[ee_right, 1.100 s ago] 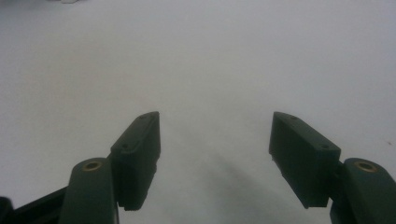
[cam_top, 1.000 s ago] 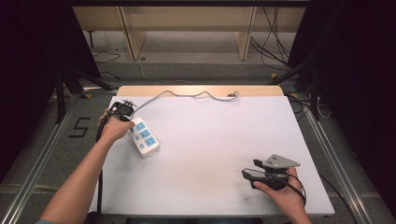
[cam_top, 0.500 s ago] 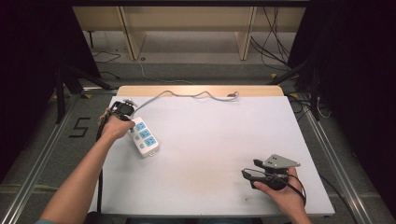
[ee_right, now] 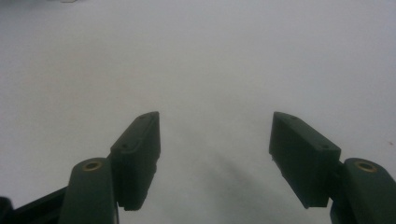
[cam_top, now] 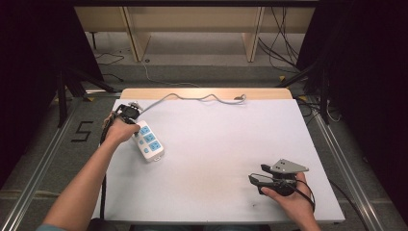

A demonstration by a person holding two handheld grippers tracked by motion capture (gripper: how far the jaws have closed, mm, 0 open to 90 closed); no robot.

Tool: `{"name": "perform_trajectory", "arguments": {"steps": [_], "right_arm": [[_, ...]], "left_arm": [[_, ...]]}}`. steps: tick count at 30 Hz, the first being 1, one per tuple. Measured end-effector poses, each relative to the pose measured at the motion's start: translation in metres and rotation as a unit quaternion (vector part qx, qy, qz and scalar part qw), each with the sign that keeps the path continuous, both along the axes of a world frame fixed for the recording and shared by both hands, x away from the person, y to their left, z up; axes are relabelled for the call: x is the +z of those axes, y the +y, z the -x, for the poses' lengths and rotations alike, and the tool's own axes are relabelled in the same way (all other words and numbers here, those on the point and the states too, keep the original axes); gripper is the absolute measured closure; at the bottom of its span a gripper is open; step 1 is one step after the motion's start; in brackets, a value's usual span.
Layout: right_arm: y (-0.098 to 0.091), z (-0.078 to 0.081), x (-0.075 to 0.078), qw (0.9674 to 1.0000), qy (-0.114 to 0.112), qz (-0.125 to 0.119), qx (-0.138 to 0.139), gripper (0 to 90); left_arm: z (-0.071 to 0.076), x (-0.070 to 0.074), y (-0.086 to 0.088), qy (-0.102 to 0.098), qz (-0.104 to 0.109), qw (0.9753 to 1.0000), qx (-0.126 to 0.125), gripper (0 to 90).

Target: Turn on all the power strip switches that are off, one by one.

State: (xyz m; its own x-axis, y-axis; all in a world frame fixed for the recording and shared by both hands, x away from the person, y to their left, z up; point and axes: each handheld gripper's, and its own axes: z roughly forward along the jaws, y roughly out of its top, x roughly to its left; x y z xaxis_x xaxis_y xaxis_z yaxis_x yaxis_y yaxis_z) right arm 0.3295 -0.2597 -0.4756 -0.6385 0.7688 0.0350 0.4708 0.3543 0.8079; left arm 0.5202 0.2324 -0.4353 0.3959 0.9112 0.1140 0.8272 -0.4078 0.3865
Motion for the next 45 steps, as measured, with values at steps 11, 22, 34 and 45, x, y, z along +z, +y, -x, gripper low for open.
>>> {"name": "perform_trajectory", "arguments": {"steps": [11, 22, 34, 45], "right_arm": [[0.001, 0.000, 0.000, 1.0000, 0.000, -0.001, 0.001, 34.9], [0.001, 0.000, 0.000, 1.0000, 0.000, 0.000, 0.001, 34.9], [0.001, 0.001, 0.001, 1.0000, -0.001, -0.001, 0.002, 34.9], [0.000, 0.001, 0.001, 1.0000, -0.002, 0.000, 0.001, 34.9]], "left_arm": [[-0.001, 0.000, -0.001, 0.008, -0.003, 1.0000, -0.002, 89.7], [-0.003, -0.001, -0.003, 0.015, -0.008, 0.9999, 0.002, 89.8], [-0.005, -0.002, -0.006, 0.023, -0.021, 0.9995, 0.003, 89.9], [-0.005, -0.003, -0.013, 0.026, -0.034, 0.9991, -0.008, 89.9]]}}
